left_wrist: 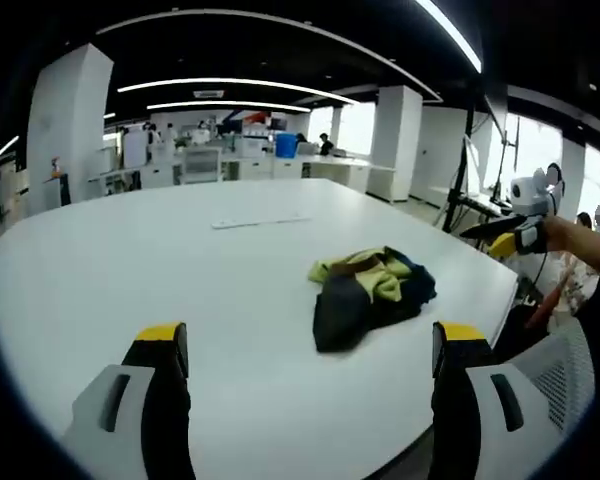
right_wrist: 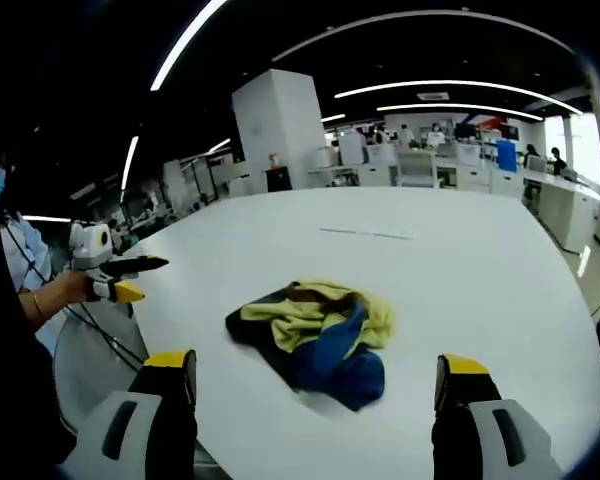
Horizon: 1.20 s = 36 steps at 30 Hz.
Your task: Fold the garment on the visible template until the final outline fits inside the template.
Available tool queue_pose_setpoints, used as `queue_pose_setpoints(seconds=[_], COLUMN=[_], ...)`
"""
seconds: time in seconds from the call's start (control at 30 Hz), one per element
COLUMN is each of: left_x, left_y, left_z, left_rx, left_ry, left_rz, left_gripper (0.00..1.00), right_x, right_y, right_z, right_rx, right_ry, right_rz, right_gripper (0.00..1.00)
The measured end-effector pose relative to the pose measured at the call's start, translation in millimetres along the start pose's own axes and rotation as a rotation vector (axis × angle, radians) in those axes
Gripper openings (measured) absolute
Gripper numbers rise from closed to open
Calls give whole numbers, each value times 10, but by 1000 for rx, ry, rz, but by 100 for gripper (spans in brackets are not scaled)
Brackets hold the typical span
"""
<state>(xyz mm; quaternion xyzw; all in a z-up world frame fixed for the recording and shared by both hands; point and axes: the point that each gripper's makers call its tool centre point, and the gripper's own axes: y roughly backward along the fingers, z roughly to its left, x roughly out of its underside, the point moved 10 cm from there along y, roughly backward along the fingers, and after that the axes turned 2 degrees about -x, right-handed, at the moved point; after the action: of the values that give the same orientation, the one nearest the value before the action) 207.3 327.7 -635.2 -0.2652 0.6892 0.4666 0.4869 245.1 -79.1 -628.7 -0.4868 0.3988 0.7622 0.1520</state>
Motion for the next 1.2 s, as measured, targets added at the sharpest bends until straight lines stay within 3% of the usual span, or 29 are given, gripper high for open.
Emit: queue_pose_setpoints(seconds=[1.2], left_x=[16], left_y=[-41], left_z=[15], left_rx=[39], left_ry=[-12], left_rz=[0], left_gripper=[98], right_x=[41], right_y=[-49], right_z=[-85], right_rx=[-18], right_ry=[8], right_rz=[4], right_gripper=[99])
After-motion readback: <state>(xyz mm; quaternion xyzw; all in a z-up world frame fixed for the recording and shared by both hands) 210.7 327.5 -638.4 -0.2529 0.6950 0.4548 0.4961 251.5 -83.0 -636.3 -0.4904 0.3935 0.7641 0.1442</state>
